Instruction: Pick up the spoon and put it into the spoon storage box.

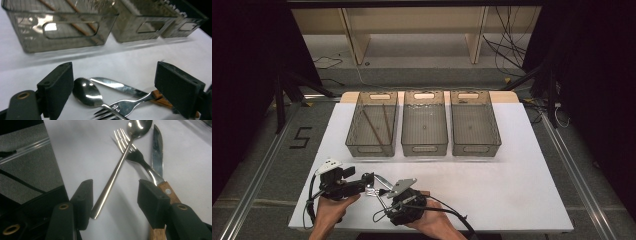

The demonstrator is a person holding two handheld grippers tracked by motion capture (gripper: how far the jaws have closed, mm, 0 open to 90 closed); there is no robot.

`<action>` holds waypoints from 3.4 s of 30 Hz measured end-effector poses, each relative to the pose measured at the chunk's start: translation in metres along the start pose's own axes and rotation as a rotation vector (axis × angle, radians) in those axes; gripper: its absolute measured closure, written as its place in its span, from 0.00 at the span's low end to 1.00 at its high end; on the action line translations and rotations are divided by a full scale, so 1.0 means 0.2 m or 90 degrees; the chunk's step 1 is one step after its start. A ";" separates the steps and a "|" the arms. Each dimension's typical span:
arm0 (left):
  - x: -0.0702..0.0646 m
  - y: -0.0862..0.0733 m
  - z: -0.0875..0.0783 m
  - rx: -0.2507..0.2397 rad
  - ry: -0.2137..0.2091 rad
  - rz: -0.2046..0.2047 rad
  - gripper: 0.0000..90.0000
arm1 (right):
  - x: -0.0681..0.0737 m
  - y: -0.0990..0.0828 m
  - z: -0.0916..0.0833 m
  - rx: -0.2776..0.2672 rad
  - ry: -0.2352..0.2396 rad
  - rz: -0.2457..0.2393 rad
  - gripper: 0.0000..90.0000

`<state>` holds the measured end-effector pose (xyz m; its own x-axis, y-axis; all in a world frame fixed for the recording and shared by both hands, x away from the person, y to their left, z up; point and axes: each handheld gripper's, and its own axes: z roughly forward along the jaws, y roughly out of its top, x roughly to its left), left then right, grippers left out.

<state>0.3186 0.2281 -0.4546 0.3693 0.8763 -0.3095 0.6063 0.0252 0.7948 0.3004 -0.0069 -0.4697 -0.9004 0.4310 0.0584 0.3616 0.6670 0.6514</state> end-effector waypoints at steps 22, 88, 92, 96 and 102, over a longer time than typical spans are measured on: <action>0.17 -0.02 0.15 0.123 0.013 -0.179 0.41 | -0.04 -0.06 -0.12 -0.040 0.008 0.015 0.40; 0.10 0.02 0.09 0.007 -0.109 -0.222 0.99 | -0.04 -0.04 -0.16 -0.077 0.008 0.036 0.38; 0.06 0.03 0.09 0.001 -0.127 -0.218 0.99 | -0.05 -0.03 -0.16 -0.078 0.004 0.050 0.41; 0.02 0.05 0.09 -0.006 -0.135 -0.210 0.99 | -0.05 -0.02 -0.15 -0.075 0.000 0.057 0.44; -0.02 0.05 0.09 -0.014 -0.147 -0.203 0.99 | -0.05 0.00 -0.13 -0.070 -0.003 0.065 0.54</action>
<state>0.3352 0.2158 -0.4537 0.3154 0.6915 -0.6499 0.7018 0.2910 0.6502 0.3024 -0.0264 -0.4510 -0.8593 0.4961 0.1245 0.4219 0.5499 0.7208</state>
